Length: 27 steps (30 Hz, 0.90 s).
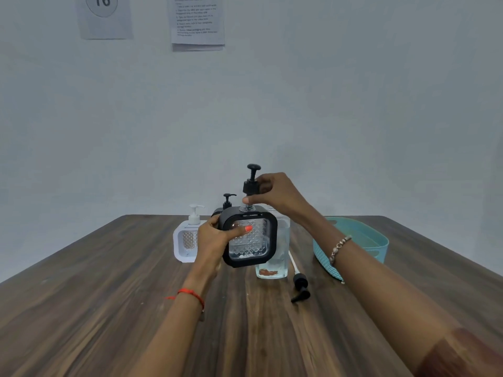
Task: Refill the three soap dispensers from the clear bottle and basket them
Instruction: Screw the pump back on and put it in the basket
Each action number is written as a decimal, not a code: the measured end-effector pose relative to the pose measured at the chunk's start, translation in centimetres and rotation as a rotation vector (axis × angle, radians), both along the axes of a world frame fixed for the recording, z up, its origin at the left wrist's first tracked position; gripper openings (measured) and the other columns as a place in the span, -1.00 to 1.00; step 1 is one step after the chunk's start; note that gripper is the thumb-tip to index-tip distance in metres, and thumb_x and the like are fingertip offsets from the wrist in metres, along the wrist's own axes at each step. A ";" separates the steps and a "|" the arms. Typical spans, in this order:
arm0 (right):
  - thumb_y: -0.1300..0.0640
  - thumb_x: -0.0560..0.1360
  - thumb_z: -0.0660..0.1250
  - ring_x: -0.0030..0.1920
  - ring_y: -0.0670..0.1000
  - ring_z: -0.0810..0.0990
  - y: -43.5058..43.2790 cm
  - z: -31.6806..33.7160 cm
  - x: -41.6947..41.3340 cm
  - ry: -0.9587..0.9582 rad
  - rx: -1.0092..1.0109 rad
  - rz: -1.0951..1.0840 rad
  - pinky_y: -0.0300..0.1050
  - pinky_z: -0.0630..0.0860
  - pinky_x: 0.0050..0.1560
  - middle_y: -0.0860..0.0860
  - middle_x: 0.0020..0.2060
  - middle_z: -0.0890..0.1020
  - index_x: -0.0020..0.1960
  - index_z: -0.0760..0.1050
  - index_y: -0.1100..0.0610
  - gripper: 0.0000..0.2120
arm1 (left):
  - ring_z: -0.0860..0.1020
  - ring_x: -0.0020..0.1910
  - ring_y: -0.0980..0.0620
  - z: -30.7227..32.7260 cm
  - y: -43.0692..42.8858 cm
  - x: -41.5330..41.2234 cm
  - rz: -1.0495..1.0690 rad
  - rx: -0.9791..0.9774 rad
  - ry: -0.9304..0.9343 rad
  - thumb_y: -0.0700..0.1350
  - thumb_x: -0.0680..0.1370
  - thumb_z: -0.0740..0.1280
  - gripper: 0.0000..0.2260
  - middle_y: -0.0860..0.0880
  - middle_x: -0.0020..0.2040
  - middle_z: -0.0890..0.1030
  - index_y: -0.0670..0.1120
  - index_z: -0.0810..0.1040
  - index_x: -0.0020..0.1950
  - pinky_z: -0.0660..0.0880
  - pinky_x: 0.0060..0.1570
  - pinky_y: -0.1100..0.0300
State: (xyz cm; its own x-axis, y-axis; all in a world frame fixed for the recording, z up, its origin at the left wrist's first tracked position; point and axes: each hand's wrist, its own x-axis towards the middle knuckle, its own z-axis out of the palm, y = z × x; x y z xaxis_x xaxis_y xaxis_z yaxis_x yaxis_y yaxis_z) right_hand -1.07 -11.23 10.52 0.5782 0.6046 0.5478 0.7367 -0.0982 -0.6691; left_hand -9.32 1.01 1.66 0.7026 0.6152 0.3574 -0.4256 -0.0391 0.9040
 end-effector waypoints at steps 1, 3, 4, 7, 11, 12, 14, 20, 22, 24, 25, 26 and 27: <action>0.16 0.27 0.55 -0.18 -0.04 0.62 -0.1 -0.2 0.0 -0.003 0.003 -0.003 -0.14 0.51 -0.03 0.10 -0.17 0.68 -0.01 0.61 0.22 -0.67 | 0.65 -0.32 0.13 0.1 -0.1 0.0 -0.004 -0.004 -0.003 -0.38 0.23 0.53 -0.67 -0.02 -0.19 0.66 -0.10 0.57 -0.11 0.56 -0.36 0.28; 0.12 0.27 0.56 -0.16 -0.03 0.60 -0.4 -0.5 0.1 -0.007 -0.002 -0.015 -0.12 0.50 0.00 0.11 -0.14 0.68 -0.02 0.62 0.23 -0.66 | 0.65 -0.27 0.06 0.1 -0.2 0.0 -0.010 -0.006 -0.002 -0.37 0.22 0.53 -0.67 -0.05 -0.17 0.67 -0.12 0.58 -0.10 0.57 -0.31 0.23; 0.11 0.27 0.56 -0.15 -0.01 0.61 -0.5 -0.7 0.2 -0.002 -0.007 -0.017 -0.10 0.50 0.01 0.12 -0.13 0.68 -0.02 0.62 0.23 -0.66 | 0.65 -0.24 0.03 0.1 -0.3 0.0 -0.012 -0.007 0.001 -0.37 0.22 0.53 -0.66 -0.06 -0.16 0.67 -0.13 0.58 -0.08 0.57 -0.28 0.20; 0.07 0.30 0.54 -0.08 0.09 0.64 -0.9 -1.1 0.1 0.014 -0.025 -0.015 -0.06 0.53 0.02 0.14 -0.12 0.68 -0.02 0.62 0.22 -0.67 | 0.65 -0.17 -0.07 0.1 -0.5 0.1 -0.027 -0.020 0.000 -0.37 0.21 0.54 -0.62 -0.11 -0.13 0.67 -0.19 0.58 -0.02 0.58 -0.18 0.11; 0.03 0.33 0.51 -0.11 -0.02 0.64 -1.5 -1.1 -0.3 0.038 -0.064 0.004 -0.24 0.51 -0.08 0.10 -0.11 0.68 0.03 0.62 0.20 -0.65 | 0.65 -0.19 -0.05 -0.1 -0.9 0.2 -0.039 -0.029 0.009 -0.38 0.21 0.54 -0.62 -0.12 -0.13 0.67 -0.21 0.58 -0.01 0.59 -0.21 0.13; 0.05 0.36 0.49 -0.14 -0.10 0.63 -1.7 -1.0 -0.4 0.072 -0.054 0.022 -0.34 0.49 -0.11 0.07 -0.12 0.68 0.04 0.62 0.21 -0.67 | 0.65 -0.19 -0.05 -0.1 -0.9 0.2 -0.046 -0.034 0.009 -0.39 0.21 0.53 -0.62 -0.12 -0.13 0.67 -0.21 0.58 -0.02 0.59 -0.21 0.14; 0.12 0.41 0.44 -0.23 -0.29 0.59 -2.1 -0.8 -0.3 0.139 -0.027 0.066 -0.48 0.44 -0.22 0.00 -0.18 0.66 0.06 0.61 0.22 -0.73 | 0.65 -0.22 -0.01 -0.1 -1.1 0.2 -0.057 -0.039 0.008 -0.40 0.22 0.53 -0.63 -0.11 -0.14 0.67 -0.20 0.58 -0.02 0.58 -0.25 0.17; 0.11 0.32 0.52 -0.24 -0.15 0.64 -2.1 -1.7 0.0 0.114 0.125 -0.008 -0.30 0.52 -0.09 0.04 -0.27 0.69 -0.16 0.67 0.20 -0.82 | 0.66 -0.26 0.03 -0.1 -1.5 0.4 -0.073 -0.056 -0.009 -0.41 0.23 0.52 -0.65 -0.08 -0.16 0.67 -0.18 0.59 -0.06 0.58 -0.28 0.20; 0.09 0.33 0.51 -0.27 -0.16 0.62 -2.3 -1.7 -0.1 0.124 0.162 -0.022 -0.33 0.50 -0.14 0.07 -0.31 0.69 -0.19 0.67 0.23 -0.80 | 0.65 -0.23 0.01 -0.2 -1.5 0.4 -0.075 -0.093 -0.025 -0.41 0.24 0.51 -0.65 -0.09 -0.15 0.67 -0.20 0.59 -0.03 0.58 -0.27 0.20; 0.15 0.36 0.48 -0.36 -0.24 0.58 -2.7 -1.7 0.0 0.155 0.192 0.011 -0.44 0.44 -0.29 0.08 -0.36 0.65 -0.17 0.65 0.28 -0.82 | 0.65 -0.24 0.02 -0.2 -1.4 0.4 -0.077 -0.124 -0.040 -0.42 0.24 0.50 -0.65 -0.09 -0.15 0.67 -0.22 0.59 -0.01 0.58 -0.30 0.22; 0.22 0.37 0.46 -0.39 -0.26 0.56 -2.9 -1.7 0.0 0.169 0.210 0.023 -0.47 0.42 -0.34 0.09 -0.35 0.64 -0.15 0.64 0.30 -0.86 | 0.66 -0.24 0.02 -0.2 -1.3 0.3 -0.080 -0.120 -0.038 -0.42 0.24 0.50 -0.65 -0.09 -0.15 0.67 -0.21 0.59 -0.02 0.58 -0.31 0.22; 0.29 0.36 0.45 -0.40 -0.27 0.56 -2.9 -1.7 0.0 0.180 0.221 0.022 -0.49 0.41 -0.36 0.10 -0.31 0.63 -0.11 0.63 0.31 -0.87 | 0.66 -0.24 0.01 -0.2 -1.4 0.4 -0.086 -0.106 -0.032 -0.41 0.23 0.50 -0.64 -0.09 -0.15 0.67 -0.21 0.59 -0.02 0.58 -0.30 0.21; 0.34 0.36 0.43 -0.38 -0.27 0.56 -2.9 -1.7 0.1 0.192 0.216 0.016 -0.51 0.40 -0.37 0.11 -0.26 0.63 -0.06 0.62 0.32 -0.84 | 0.66 -0.23 0.00 -0.1 -1.4 0.3 -0.095 -0.087 -0.025 -0.41 0.22 0.51 -0.63 -0.09 -0.15 0.68 -0.20 0.59 -0.02 0.58 -0.28 0.19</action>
